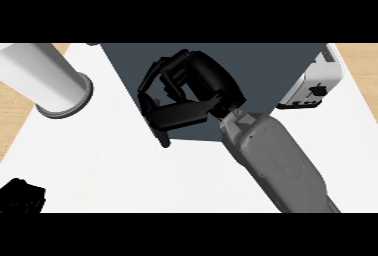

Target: Pick up the bottled water, place it into the cabinet and close the cabinet

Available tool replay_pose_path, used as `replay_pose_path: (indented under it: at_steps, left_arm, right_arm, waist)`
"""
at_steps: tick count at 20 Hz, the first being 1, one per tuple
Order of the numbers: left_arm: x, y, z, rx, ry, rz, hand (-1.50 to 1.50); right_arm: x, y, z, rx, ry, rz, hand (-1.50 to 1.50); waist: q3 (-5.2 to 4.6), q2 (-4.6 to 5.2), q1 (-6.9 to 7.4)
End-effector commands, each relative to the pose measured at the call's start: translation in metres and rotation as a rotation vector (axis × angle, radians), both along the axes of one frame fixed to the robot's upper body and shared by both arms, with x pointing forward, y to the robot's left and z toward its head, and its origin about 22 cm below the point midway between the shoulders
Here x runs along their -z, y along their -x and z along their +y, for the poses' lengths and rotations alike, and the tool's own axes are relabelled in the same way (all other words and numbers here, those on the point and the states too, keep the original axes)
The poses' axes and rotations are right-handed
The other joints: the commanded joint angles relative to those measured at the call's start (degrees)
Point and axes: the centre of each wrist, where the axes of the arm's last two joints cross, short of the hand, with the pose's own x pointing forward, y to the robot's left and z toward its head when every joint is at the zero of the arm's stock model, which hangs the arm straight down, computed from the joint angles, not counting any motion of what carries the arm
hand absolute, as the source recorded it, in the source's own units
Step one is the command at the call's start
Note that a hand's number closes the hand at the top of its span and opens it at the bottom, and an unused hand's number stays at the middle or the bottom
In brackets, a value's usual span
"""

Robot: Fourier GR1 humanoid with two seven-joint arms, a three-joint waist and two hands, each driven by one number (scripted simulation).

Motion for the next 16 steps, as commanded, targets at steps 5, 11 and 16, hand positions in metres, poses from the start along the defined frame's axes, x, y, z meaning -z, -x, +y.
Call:
replay_pose_path:
  at_steps: [5,11,16]
  left_arm:
    - [-0.004,0.002,0.002,0.025,-0.002,0.004,1.5]
    - [0.001,-0.002,0.0,0.022,0.004,-0.016,1.5]
    - [-0.005,-0.006,-0.006,0.049,-0.001,-0.019,1.5]
  right_arm:
    - [0.022,-0.059,-0.058,0.158,0.019,0.031,1.5]
    - [0.025,-0.064,-0.068,0.142,0.032,0.003,1.5]
    - [0.037,-0.063,-0.072,0.128,0.032,0.02,1.5]
  waist:
    - [0.19,2.17,0.79]
    - [0.1,2.49,0.67]
    - [0.15,2.45,0.56]
